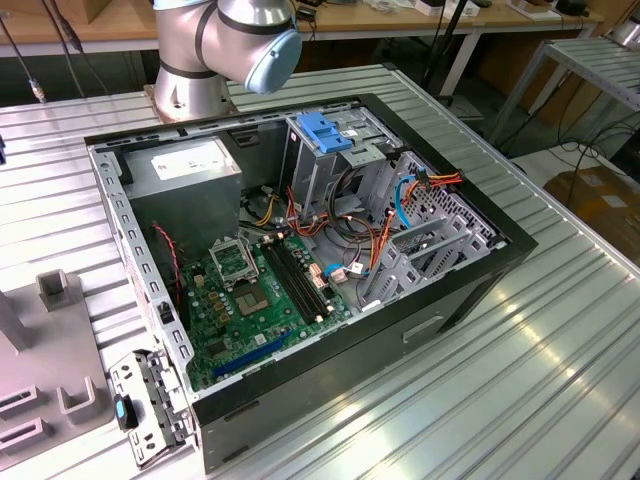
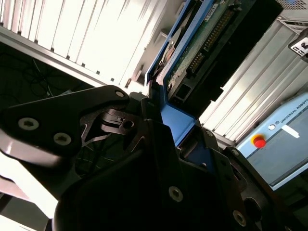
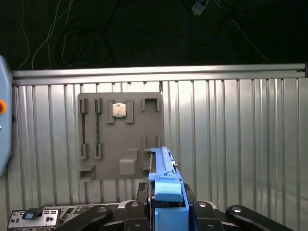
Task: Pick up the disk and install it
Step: 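Pick up the disk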
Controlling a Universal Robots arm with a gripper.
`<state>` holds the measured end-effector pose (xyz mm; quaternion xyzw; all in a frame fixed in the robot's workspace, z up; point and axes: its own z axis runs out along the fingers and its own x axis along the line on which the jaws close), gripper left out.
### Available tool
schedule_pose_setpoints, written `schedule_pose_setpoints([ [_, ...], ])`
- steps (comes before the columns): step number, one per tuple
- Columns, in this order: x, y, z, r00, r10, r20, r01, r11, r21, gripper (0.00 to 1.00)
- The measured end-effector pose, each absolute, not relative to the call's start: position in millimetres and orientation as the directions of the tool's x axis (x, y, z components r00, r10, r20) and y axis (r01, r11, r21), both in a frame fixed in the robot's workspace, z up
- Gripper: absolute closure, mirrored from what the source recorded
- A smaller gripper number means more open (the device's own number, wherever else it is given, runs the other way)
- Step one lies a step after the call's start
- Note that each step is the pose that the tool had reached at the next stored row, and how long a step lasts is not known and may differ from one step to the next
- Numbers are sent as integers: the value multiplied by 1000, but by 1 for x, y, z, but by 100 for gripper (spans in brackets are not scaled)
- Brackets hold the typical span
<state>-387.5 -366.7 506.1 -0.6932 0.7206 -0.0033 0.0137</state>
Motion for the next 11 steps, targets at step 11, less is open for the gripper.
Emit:
schedule_pose_setpoints([
  [11,-379,-367,506,-39,-999,-16,-999,39,-24,63],
])
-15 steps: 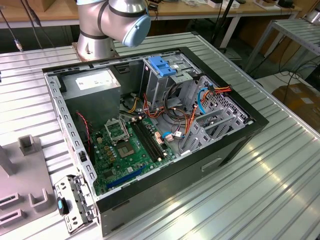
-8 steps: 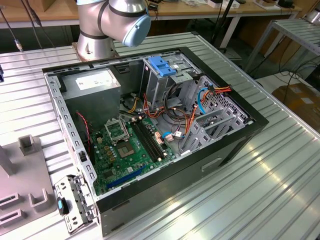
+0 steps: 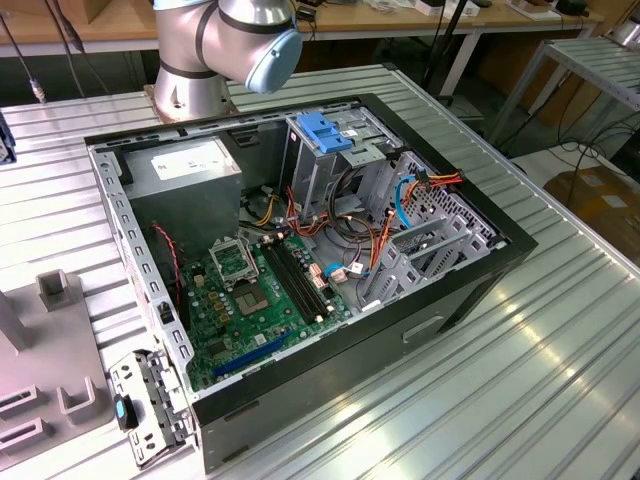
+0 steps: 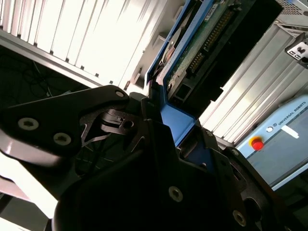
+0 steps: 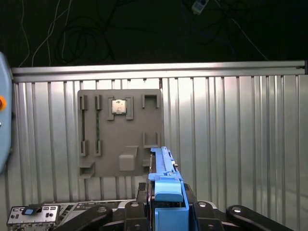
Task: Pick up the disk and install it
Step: 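Pick up the disk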
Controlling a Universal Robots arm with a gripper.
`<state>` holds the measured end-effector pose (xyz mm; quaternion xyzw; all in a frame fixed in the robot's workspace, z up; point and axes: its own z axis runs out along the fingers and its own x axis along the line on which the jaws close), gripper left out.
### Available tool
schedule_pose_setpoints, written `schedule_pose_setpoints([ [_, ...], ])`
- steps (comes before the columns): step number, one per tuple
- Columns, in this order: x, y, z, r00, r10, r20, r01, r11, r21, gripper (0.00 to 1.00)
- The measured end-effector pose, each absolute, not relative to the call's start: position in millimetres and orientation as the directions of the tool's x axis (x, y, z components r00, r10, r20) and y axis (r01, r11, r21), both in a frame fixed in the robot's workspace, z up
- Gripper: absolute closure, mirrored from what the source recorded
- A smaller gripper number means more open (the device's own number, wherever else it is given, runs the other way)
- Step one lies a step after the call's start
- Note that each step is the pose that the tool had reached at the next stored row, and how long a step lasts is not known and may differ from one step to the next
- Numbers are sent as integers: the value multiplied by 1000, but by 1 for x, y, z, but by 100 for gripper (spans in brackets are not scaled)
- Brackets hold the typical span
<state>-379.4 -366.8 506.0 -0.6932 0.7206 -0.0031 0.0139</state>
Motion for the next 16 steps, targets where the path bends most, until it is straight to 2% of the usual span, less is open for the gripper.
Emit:
schedule_pose_setpoints([
  [16,-369,-367,506,-39,-999,-16,-999,39,-24,63],
])
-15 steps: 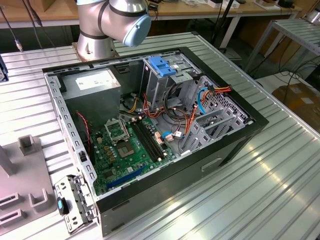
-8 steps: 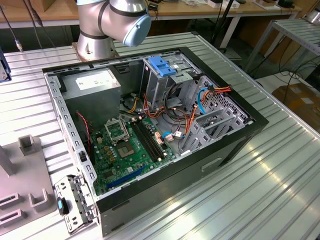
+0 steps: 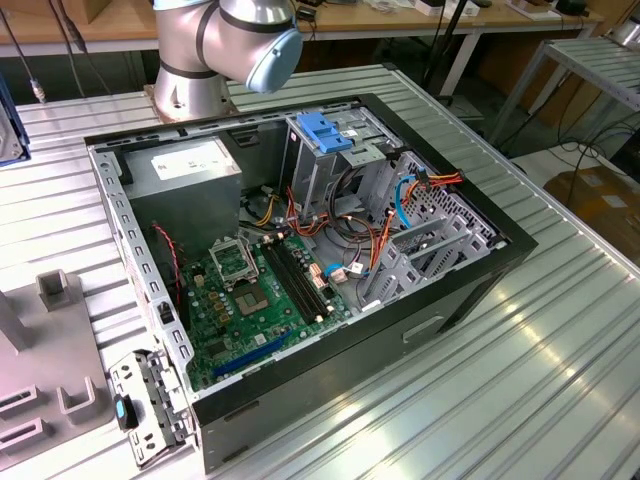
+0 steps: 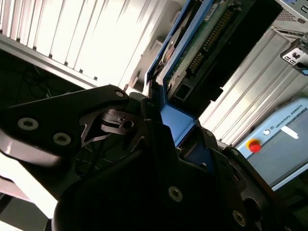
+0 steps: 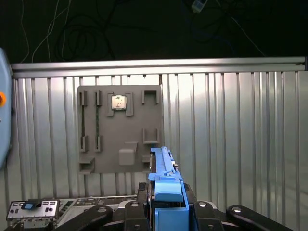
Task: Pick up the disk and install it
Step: 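Pick up the disk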
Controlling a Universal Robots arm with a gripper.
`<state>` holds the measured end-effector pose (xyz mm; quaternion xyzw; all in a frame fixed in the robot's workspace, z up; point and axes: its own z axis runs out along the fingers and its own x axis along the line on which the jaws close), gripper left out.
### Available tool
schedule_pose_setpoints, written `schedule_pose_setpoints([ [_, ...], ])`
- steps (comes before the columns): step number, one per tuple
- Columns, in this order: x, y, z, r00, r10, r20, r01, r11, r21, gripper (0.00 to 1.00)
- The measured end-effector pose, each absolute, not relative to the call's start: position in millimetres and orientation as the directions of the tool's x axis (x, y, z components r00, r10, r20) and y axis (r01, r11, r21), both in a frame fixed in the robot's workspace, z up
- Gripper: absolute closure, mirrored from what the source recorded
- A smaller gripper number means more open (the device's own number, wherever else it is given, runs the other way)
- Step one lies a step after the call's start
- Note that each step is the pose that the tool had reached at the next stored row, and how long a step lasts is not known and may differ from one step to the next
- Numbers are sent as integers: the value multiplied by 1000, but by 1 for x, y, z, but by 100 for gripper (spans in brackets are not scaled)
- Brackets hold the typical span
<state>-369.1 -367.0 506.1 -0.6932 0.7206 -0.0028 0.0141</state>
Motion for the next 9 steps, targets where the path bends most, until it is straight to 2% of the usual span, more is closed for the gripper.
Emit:
schedule_pose_setpoints([
  [9,-363,-367,506,-39,-999,-17,-999,39,-24,63],
])
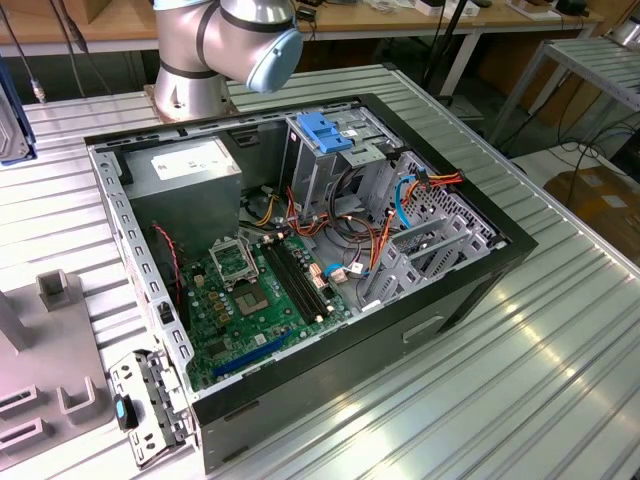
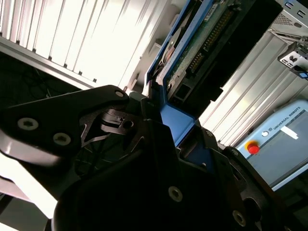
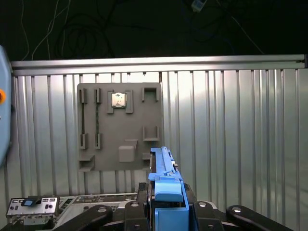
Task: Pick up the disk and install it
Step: 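Pick up the disk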
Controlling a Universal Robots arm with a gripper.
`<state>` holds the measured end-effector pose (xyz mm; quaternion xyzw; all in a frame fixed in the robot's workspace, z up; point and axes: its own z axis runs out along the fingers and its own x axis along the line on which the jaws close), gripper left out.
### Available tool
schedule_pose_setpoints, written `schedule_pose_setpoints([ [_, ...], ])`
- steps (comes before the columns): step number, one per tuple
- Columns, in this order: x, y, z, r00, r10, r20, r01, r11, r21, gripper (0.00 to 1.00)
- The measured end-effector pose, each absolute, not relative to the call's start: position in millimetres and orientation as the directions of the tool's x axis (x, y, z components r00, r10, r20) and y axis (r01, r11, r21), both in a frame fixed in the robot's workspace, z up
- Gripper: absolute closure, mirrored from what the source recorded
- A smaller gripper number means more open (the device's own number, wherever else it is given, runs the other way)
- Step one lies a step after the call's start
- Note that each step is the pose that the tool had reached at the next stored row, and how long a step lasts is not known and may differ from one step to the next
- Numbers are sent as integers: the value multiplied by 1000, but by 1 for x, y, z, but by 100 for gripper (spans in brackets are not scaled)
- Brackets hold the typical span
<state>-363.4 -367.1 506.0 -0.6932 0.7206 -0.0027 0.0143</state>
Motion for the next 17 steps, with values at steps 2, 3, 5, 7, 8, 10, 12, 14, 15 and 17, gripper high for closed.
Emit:
schedule_pose_setpoints([
  [2,-362,-367,506,-39,-999,-17,-999,39,-24,63],
  [3,-361,-367,506,-39,-999,-17,-999,39,-24,63],
  [5,-360,-367,506,-39,-999,-17,-999,39,-24,63],
  [7,-358,-367,506,-39,-999,-17,-999,39,-24,63],
  [8,-357,-367,506,-39,-999,-17,-999,39,-24,63],
  [10,-356,-367,506,-39,-999,-17,-999,39,-24,63],
  [12,-355,-367,506,-39,-999,-17,-999,39,-24,63],
  [14,-354,-367,506,-39,-999,-17,-999,39,-24,63],
  [15,-353,-367,506,-39,-999,-18,-999,39,-24,63],
  [17,-352,-368,506,-39,-999,-18,-999,39,-24,63],
])
